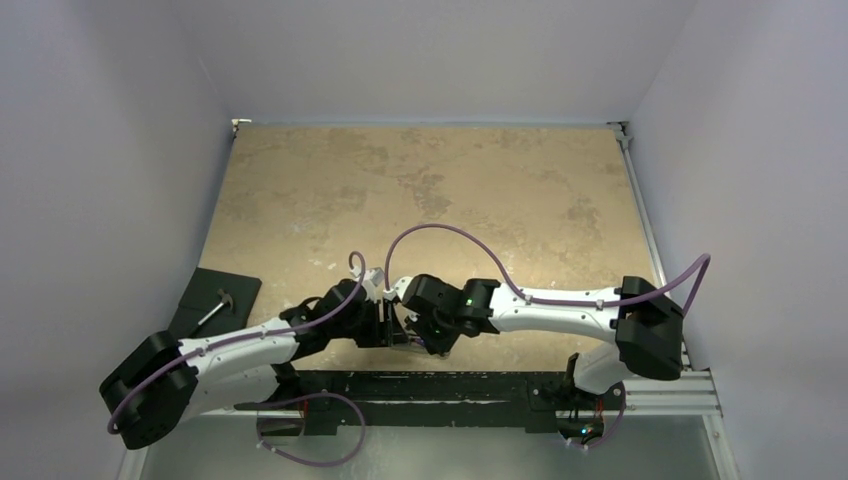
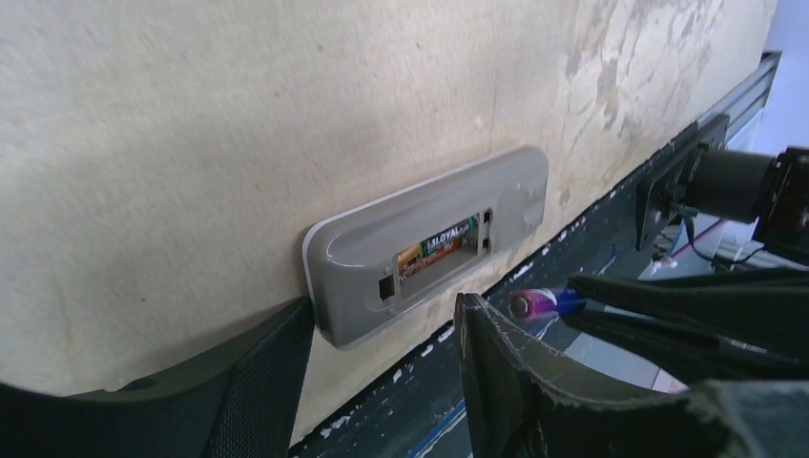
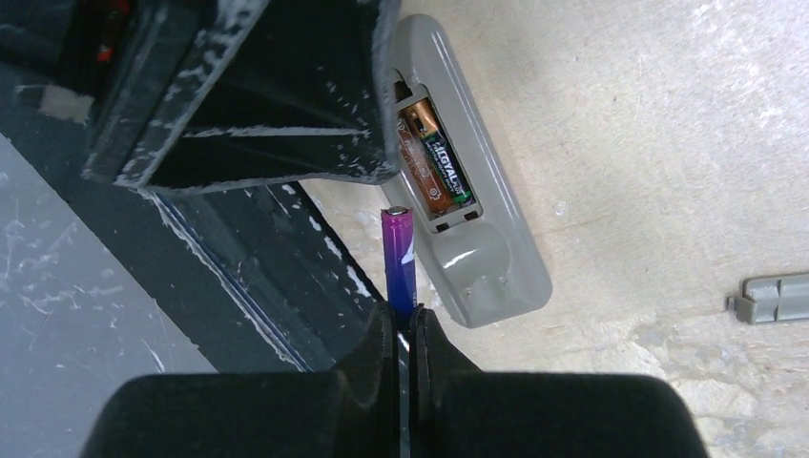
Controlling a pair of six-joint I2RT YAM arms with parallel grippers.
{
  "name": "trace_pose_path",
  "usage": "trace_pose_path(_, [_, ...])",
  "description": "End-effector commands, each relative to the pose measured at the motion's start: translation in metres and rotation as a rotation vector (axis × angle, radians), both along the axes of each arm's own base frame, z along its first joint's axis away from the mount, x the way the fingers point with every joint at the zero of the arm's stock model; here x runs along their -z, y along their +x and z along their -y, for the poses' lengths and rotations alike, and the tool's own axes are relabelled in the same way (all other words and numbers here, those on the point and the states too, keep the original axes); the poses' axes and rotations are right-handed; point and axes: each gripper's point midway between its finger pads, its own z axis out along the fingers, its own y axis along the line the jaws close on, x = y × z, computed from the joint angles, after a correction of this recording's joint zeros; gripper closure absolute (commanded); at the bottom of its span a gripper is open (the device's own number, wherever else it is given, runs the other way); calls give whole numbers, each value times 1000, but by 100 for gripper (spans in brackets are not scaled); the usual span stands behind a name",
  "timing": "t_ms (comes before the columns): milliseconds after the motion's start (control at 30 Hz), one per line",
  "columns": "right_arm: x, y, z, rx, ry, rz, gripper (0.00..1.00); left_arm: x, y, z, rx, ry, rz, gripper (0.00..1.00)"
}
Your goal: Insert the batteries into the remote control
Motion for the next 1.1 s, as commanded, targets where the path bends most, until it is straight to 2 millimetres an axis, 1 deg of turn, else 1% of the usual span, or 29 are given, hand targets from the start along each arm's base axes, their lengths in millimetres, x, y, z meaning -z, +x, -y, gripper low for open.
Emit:
trace_pose_path(0, [-3, 2, 3, 1, -31, 20, 100, 15, -15, -6, -13, 30, -45, 44])
trace_pose_path(133, [-1, 5, 8, -10, -69, 38, 100, 16, -14, -9, -37, 39, -43, 45])
trace_pose_path(233, [-1, 8, 9, -30, -89, 53, 100, 12, -9, -15, -64, 69, -22, 45])
trace_pose_path(400, [-1, 12, 5, -70, -95, 75, 100, -2, 5, -25, -130, 124, 27, 43])
trace_pose_path(467, [-1, 13, 2, -90, -94, 76, 100, -8, 7, -28, -149, 132, 39, 42])
trace_pose_path(633, [3, 13, -4, -133, -111, 72, 100, -19, 17, -47, -252, 180, 75, 43])
trace_pose_path(767, [3, 16, -7, -158, -121, 77, 100, -26, 19, -65, -337, 210, 88, 44])
trace_pose_path(900, [3, 17, -9, -182, -137, 78, 100, -34, 20, -71, -394, 190, 87, 46])
trace_pose_path(1067, [6, 15, -13, -209, -143, 64, 100, -40, 20, -79, -441, 193, 89, 47])
